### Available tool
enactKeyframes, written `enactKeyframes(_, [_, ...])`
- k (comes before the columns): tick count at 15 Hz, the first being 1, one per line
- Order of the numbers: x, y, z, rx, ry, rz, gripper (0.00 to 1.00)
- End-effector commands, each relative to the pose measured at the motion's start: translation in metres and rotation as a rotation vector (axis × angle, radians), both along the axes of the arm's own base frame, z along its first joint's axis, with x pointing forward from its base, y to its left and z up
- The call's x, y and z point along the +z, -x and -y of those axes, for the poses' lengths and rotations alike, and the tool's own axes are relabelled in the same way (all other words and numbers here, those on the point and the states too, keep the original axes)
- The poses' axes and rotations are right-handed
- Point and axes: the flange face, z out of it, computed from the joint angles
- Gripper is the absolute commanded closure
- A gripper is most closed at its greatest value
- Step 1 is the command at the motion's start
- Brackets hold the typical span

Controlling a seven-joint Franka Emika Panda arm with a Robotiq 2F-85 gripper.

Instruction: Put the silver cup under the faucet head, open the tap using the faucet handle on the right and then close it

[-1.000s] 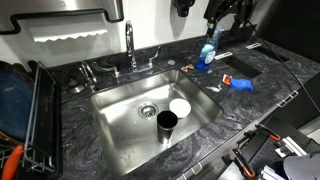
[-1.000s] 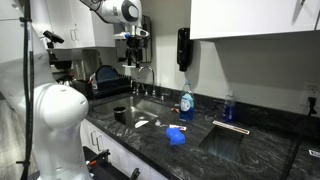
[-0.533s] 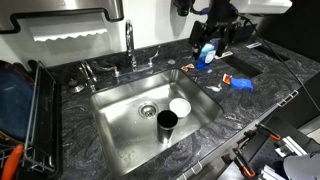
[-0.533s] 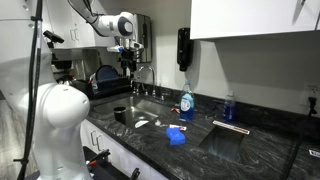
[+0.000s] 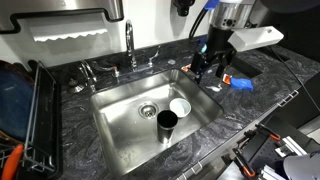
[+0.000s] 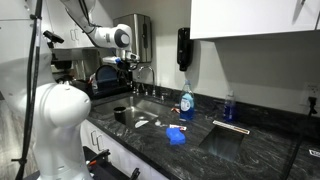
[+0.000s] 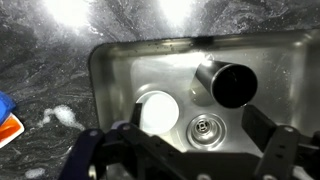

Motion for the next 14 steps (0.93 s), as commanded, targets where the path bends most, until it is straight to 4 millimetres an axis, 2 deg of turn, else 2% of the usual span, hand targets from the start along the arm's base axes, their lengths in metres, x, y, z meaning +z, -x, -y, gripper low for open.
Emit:
enactKeyframes(1, [-0.003,0.002,-0.002,0.006,0.003,-0.005,0.00])
enactKeyframes(5, [-0.004,0.004,-0.007,0.028,0.003,0.007,0.00])
enactKeyframes(11, [-0.016,0.018,-0.066,0.130,-0.020,0.106,0.00])
enactKeyframes(14, [-0.026,0.020,-0.077,0.153,-0.029,0.126,0.00])
